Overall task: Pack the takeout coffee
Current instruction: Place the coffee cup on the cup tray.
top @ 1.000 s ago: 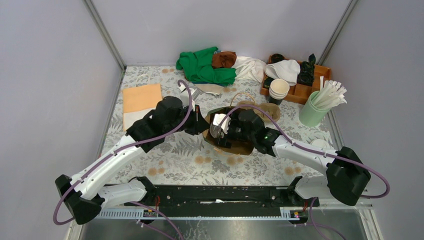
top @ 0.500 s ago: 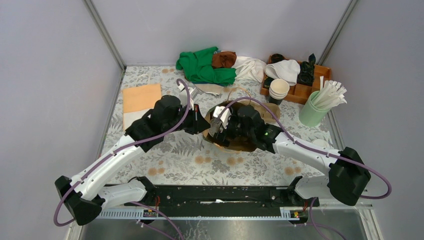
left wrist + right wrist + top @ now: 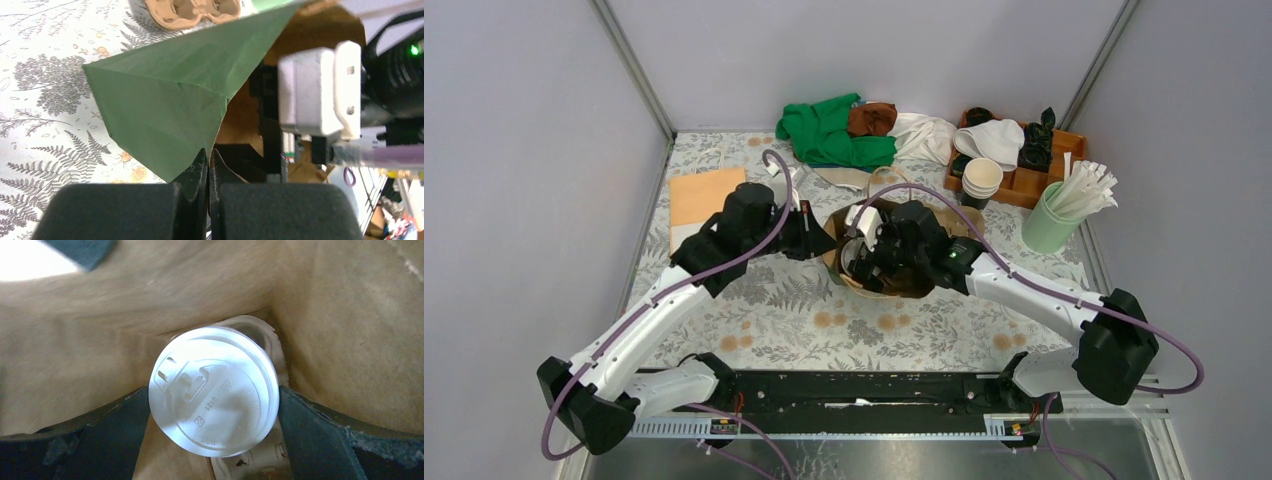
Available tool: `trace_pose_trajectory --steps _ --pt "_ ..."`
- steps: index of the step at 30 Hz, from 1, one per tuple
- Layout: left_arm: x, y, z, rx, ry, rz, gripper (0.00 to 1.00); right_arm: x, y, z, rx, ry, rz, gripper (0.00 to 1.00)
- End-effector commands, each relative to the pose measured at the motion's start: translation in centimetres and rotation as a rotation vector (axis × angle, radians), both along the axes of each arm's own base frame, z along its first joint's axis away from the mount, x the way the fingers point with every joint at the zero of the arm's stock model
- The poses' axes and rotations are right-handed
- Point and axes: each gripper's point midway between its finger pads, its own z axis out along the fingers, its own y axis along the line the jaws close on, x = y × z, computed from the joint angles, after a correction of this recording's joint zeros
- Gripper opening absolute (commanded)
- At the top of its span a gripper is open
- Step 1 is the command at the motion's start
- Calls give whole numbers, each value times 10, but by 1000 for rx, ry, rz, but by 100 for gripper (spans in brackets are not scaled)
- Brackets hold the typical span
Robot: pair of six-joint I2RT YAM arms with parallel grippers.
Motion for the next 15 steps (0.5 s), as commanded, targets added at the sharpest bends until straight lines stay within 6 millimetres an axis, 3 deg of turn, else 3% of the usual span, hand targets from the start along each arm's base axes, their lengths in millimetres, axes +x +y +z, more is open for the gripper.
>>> trace_pose_trajectory --steps 1,8,15 --pt "16 1 17 -80 50 20 0 -6 1 5 -7 100 -5 100" --pt "17 -10 10 -38 171 -59 1 -9 -5 -19 -80 202 -61 100" --pt "18 -10 12 -35 166 -65 4 6 5 -13 -43 186 -107 100"
